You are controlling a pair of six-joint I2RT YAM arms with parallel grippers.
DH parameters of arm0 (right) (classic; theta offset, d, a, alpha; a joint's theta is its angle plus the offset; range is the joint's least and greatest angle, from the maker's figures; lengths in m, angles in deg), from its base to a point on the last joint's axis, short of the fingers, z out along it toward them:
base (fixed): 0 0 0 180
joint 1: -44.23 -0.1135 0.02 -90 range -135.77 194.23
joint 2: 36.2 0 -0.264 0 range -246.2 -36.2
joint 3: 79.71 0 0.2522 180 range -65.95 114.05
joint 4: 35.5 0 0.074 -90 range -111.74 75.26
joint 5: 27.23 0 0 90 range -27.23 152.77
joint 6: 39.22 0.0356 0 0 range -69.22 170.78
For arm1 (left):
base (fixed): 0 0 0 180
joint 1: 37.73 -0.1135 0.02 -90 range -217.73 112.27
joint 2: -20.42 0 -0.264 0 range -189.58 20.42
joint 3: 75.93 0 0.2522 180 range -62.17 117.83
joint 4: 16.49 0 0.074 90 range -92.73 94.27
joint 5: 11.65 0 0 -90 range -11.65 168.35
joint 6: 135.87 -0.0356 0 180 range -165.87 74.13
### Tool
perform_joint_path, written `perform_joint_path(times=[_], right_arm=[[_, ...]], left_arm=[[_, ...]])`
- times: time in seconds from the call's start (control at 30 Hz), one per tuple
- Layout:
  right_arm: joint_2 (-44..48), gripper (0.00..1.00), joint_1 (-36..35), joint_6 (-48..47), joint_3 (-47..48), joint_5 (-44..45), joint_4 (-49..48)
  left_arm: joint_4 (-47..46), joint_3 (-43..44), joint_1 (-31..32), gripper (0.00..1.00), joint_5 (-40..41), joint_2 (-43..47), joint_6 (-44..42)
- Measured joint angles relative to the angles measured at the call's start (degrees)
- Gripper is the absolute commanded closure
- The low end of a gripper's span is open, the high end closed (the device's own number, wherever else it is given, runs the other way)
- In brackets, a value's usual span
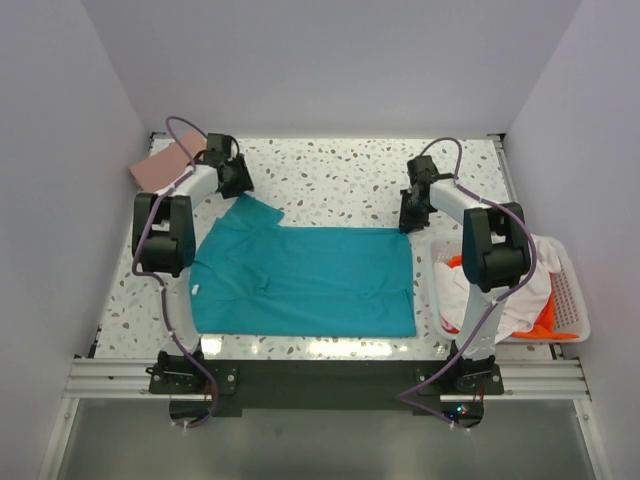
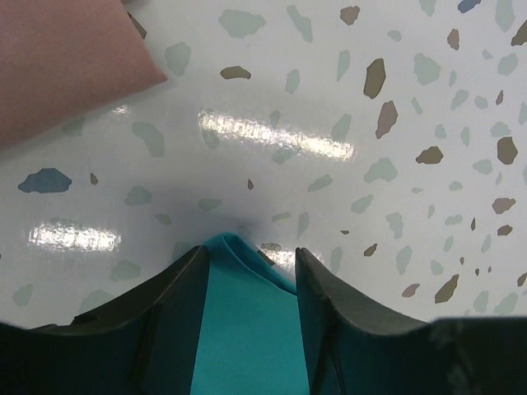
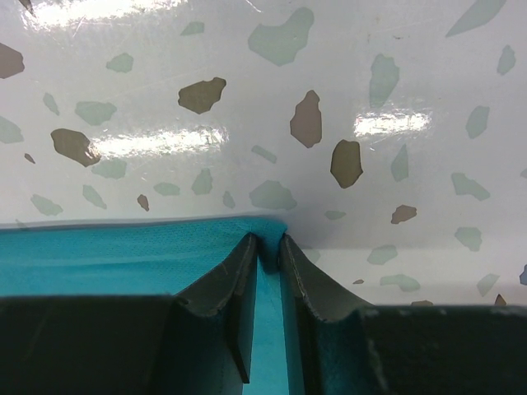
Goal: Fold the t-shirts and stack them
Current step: Fold the tshirt
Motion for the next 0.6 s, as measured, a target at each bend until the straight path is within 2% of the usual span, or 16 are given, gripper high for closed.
perform_joint_path(times=[0.27, 0.37, 0.4, 0.5, 0.6], right_arm=[[0.3, 0.80, 0.0, -0.3, -0.6, -0.1, -0.5], [0.9, 0.80, 0.0, -0.3, -1.4, -0.2, -1.4], [1.1, 0.80, 0.0, -0.3, -1.7, -0.2, -1.6], [1.6, 0.81, 0.0, -0.3, -2.6, -0.2, -2.1], [2.0, 0.82, 0.0, -0.3, -3.1, -0.2, -2.3]], left_arm=[[-0.4, 0.3, 0.0, 0.55, 0.5, -2.0, -0.1], [-0.4, 0.6, 0.0, 0.60, 1.0, -2.1, -0.1], [-0.4, 0.6, 0.0, 0.63, 1.0, -2.3, -0.1], [-0.4, 0.8, 0.0, 0.79, 1.2, -2.5, -0.2], [-0.4, 0.9, 0.0, 0.88, 1.3, -2.7, -0.6]])
